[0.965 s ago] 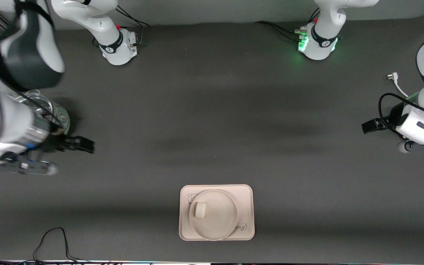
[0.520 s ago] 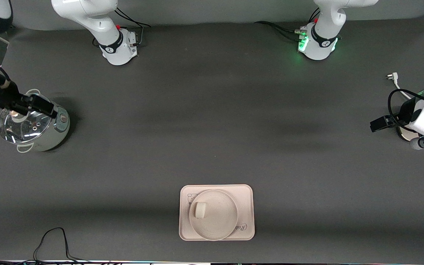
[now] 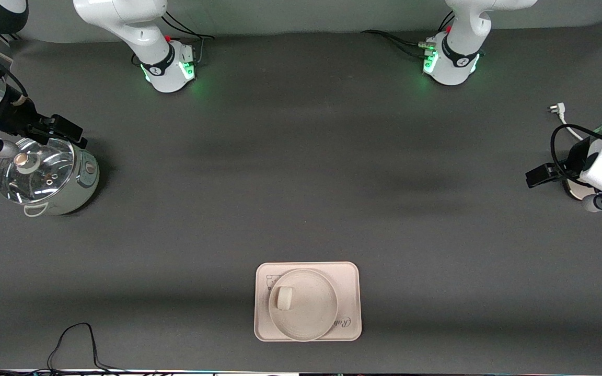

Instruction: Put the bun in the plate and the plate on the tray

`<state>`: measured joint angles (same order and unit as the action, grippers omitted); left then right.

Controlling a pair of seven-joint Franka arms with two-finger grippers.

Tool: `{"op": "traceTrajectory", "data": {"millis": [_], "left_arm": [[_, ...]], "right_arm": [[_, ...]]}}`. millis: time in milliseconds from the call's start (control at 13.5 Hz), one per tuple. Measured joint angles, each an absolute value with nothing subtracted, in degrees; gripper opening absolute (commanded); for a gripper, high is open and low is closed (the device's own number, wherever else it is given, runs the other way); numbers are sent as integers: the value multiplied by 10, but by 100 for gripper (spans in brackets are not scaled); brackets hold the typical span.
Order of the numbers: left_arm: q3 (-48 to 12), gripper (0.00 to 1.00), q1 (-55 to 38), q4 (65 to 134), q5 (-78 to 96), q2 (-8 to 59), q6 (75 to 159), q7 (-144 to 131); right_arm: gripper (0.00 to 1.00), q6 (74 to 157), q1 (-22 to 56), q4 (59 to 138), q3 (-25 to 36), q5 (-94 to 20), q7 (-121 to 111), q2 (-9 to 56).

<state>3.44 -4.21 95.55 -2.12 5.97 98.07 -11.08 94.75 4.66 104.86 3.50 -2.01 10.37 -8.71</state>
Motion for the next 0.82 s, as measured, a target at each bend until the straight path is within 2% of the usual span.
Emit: {"op": "traceTrajectory", "data": {"millis": [446, 817], "left_arm": [[34, 100, -42, 954, -22, 60, 973, -111], [34, 100, -42, 938, -25, 36, 920, -108]], "right_arm": [[100, 968, 47, 1059, 34, -20, 104, -86], [100, 968, 46, 1062, 34, -20, 104, -86]]}}
